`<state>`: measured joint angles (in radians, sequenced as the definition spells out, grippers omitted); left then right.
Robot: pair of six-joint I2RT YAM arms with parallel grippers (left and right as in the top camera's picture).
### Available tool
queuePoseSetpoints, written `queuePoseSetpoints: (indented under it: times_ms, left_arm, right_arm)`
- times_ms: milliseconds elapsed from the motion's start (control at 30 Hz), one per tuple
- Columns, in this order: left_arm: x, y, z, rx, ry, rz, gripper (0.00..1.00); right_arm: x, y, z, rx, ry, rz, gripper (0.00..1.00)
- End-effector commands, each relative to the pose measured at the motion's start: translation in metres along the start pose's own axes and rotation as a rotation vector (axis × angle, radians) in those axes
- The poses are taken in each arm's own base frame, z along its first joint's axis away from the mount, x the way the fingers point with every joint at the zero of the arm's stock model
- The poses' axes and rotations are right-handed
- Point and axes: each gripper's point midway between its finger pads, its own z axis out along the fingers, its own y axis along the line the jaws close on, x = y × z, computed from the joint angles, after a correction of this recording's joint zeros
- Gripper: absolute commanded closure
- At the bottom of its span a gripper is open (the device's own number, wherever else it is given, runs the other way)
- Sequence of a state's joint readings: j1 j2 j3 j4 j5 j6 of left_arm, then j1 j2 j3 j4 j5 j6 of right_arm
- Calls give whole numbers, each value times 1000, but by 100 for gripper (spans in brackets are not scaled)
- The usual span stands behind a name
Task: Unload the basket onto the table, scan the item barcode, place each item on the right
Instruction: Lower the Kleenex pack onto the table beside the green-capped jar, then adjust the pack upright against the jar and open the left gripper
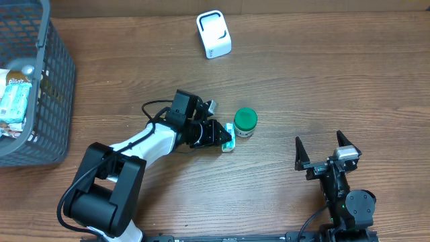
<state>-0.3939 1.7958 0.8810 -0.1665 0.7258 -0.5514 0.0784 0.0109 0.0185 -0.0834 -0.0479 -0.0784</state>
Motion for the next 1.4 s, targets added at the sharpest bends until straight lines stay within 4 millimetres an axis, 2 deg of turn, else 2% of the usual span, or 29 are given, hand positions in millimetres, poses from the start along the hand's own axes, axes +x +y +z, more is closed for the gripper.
queuePoseSetpoints:
  times_ms: [0,133,400,733,1067,1233,1367]
  left_arm:
    - [-3,-4,-12,23,-19,14,73]
    - [-6,-4,-16,24,-29,28,75]
    - [-13,4,-23,11,-54,19,72]
    - [-1,23,-18,-107,-27,28,68]
    - [-9,20,-18,-104,-59,31,82]
    - [-19,16,-18,-86,-101,0,95]
    - [-29,9,-19,-59,-138,-40,96]
  right_arm:
    - [3,-1,0,2,0,-1,0]
    - [3,-1,0,2,0,-1,0]
    - [3,-1,0,2,0,-1,0]
    - [3,-1,0,2,0,-1,0]
    - [3,-1,0,2,0,-1,0]
    - [3,-1,0,2,0,-1,0]
    - [3,-1,0,2,0,-1,0]
